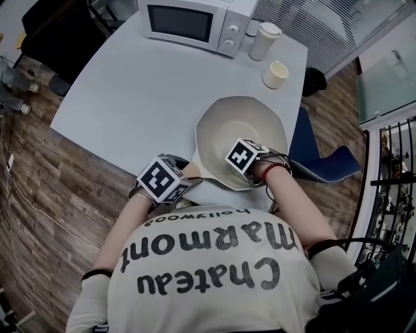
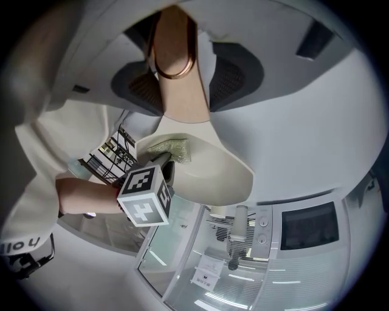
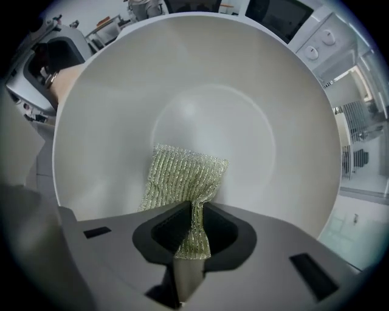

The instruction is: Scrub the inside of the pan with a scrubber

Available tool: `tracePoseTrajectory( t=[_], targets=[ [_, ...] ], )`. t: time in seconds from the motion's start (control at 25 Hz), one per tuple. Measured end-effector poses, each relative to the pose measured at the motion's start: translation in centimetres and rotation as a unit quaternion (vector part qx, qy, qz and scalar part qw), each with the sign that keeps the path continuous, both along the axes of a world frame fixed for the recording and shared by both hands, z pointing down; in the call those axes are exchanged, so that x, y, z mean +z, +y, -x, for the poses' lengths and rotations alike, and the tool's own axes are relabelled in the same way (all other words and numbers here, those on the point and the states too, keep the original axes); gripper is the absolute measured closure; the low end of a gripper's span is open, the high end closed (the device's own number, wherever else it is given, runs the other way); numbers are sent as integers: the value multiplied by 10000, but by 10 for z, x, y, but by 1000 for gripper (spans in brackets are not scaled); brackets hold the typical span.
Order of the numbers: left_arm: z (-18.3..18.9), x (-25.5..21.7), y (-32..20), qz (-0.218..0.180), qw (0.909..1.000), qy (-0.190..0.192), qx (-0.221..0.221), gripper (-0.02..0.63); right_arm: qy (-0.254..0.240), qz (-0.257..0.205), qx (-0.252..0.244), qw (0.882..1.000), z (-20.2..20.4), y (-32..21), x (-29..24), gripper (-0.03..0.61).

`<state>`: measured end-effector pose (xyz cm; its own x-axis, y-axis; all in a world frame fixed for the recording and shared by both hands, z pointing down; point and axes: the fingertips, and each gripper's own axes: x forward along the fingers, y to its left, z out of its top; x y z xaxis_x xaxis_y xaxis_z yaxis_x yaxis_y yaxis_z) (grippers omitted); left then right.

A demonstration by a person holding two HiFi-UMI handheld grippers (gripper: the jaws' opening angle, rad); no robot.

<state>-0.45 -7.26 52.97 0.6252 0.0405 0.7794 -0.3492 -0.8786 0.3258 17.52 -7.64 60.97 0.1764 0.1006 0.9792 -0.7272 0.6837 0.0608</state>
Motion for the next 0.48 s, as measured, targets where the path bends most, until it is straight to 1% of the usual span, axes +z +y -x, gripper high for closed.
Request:
tracePoseTrajectory(
  t=[0.12,0.24,0.48],
  targets=[
    [-2,0,2,-22,10000,-8,29,362,260,12,-194,9995,-11,1,1,512],
    [-4,-1,1,-86,9999,-33,69,362,470,5,-218,9987,-28,-1,-2,512],
    [-3,0,2,-107,9999,-40,64,362,927,-172,-400,9947,-55,-11,-9,512]
  ],
)
